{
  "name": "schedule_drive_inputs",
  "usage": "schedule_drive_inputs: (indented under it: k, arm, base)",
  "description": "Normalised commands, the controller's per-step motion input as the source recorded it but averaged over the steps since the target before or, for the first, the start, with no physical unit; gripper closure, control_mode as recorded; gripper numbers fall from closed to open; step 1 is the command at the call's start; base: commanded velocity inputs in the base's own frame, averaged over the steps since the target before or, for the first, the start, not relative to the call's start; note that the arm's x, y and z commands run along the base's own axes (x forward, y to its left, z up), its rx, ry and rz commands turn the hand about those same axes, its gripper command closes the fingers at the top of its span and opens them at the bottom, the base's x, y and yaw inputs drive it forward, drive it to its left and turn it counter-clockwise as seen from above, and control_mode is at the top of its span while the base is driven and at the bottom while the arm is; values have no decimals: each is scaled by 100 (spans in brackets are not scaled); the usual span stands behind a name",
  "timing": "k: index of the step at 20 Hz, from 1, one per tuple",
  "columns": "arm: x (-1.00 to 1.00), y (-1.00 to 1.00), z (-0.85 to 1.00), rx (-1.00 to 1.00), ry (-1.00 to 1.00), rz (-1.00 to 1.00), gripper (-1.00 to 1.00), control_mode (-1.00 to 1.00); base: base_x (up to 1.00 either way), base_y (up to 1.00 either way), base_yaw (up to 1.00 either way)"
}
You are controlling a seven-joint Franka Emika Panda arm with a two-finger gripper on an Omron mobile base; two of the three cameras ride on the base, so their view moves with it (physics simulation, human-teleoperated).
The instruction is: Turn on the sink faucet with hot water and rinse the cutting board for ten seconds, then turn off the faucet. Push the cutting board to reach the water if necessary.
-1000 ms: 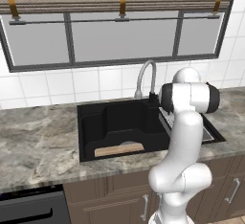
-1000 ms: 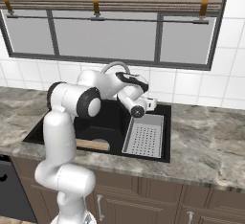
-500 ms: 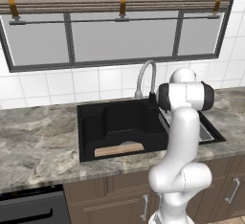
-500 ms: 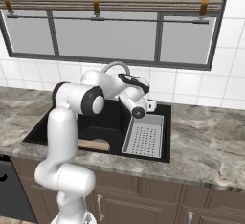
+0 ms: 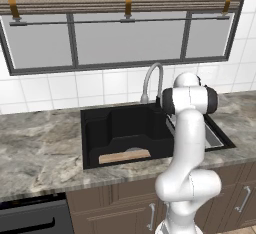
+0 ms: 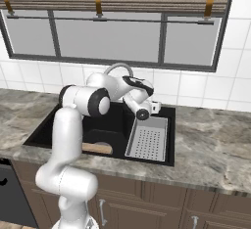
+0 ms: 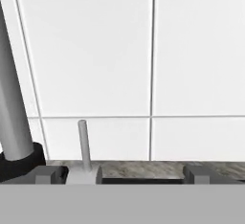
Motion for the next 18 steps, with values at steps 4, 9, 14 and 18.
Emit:
schedule_drive_inputs:
  k: [4,9,14,18]
  arm:
    - [28,0,-10,0,0,0,-100,-100]
    - [30,0,-9,0,0,0,-100,-100]
    - [26,0,-8,0,0,0,-100,-100]
    - [6,0,-2,0,0,0,-100,-100]
  base:
    - [0,0,0]
    - [0,0,0]
    - [0,0,0]
    - [0,0,0]
